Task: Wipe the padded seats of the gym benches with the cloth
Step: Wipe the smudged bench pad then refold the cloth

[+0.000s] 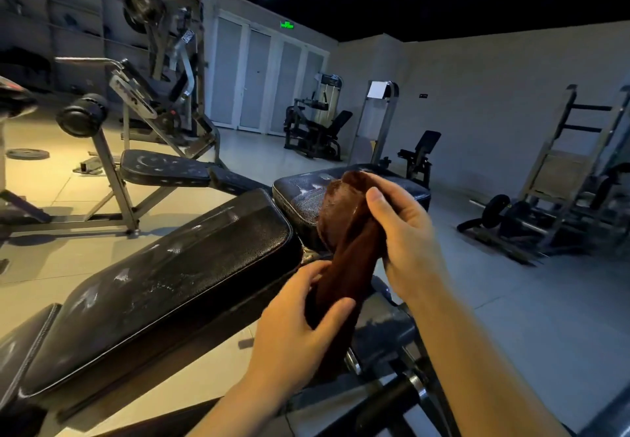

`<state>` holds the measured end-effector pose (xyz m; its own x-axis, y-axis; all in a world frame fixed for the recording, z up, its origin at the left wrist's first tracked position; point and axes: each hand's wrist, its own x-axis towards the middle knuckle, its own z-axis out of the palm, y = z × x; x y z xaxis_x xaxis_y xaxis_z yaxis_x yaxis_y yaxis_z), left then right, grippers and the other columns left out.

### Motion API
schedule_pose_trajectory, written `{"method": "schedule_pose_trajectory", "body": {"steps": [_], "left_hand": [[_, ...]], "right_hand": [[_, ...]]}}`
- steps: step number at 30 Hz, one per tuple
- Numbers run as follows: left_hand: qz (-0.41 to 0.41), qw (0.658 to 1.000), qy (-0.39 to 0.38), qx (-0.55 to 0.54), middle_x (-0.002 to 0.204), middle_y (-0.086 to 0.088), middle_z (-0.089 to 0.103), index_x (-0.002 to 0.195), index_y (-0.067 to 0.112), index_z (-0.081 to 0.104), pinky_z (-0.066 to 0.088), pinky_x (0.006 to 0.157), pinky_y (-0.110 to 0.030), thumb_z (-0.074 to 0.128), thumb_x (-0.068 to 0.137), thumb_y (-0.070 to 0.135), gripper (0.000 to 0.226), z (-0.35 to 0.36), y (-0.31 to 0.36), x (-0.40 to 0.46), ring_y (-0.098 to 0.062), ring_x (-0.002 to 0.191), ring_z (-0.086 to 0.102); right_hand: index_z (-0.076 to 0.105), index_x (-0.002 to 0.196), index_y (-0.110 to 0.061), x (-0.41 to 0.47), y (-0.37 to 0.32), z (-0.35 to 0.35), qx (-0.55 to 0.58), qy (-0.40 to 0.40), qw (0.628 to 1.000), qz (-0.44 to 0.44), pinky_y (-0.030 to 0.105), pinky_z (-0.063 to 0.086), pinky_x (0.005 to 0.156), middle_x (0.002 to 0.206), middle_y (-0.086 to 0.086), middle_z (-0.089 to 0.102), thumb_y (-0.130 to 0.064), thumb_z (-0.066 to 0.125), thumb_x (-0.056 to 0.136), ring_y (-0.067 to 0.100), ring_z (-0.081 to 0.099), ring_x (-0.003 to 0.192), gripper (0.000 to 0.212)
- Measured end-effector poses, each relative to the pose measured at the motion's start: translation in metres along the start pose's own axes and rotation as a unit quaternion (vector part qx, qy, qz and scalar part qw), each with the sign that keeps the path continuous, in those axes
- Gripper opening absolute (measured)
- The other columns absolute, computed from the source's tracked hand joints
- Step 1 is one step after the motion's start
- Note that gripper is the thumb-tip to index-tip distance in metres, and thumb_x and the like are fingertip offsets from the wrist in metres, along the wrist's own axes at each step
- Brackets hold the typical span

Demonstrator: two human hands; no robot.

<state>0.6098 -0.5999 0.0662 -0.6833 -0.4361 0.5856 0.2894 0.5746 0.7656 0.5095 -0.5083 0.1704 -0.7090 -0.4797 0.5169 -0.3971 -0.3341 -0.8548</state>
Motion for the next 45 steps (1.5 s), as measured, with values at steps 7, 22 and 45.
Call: {"method": "schedule_pose_trajectory", "body": {"steps": [7, 22, 45], "left_hand": [[-0.099, 0.989, -0.034, -0.105, 0.083, 0.013, 0.069, 0.081, 0.028, 0.066, 0.055, 0.07, -0.029, 0.078, 0.079, 0.018, 0.016, 0.006, 0.002, 0.0, -0.006, 0.075, 0.066], [-0.15, 0.94, -0.275, 0.133, 0.099, 0.014, 0.058, 0.09, 0.037, 0.06, 0.054, 0.089, -0.031, 0.061, 0.094, 0.032, 0.006, -0.053, -0.005, 0.011, -0.004, 0.097, 0.058], [-0.213, 0.909, -0.282, -0.222, 0.092, -0.001, 0.067, 0.083, 0.017, 0.064, 0.051, 0.069, -0.022, 0.074, 0.079, 0.049, 0.033, -0.051, -0.003, 0.009, -0.015, 0.08, 0.064]], "right_hand": [[0.07, 0.104, -0.022, -0.014, -0.017, -0.032, -0.114, 0.026, 0.989, -0.087, 0.026, 0.053, 0.083, 0.103, 0.003, 0.071, -0.004, 0.061, 0.091, 0.017, 0.067, 0.098, 0.023], [0.069, 0.108, -0.019, -0.014, -0.027, -0.064, -0.074, 0.008, 0.997, 0.039, 0.029, 0.057, 0.081, 0.1, 0.004, 0.067, 0.009, 0.055, 0.088, 0.015, 0.067, 0.093, 0.037], [0.062, 0.094, -0.014, 0.018, -0.045, -0.037, -0.047, -0.027, 0.999, -0.008, 0.025, 0.055, 0.072, 0.096, 0.005, 0.065, 0.004, 0.052, 0.092, 0.013, 0.065, 0.085, 0.02]]}}
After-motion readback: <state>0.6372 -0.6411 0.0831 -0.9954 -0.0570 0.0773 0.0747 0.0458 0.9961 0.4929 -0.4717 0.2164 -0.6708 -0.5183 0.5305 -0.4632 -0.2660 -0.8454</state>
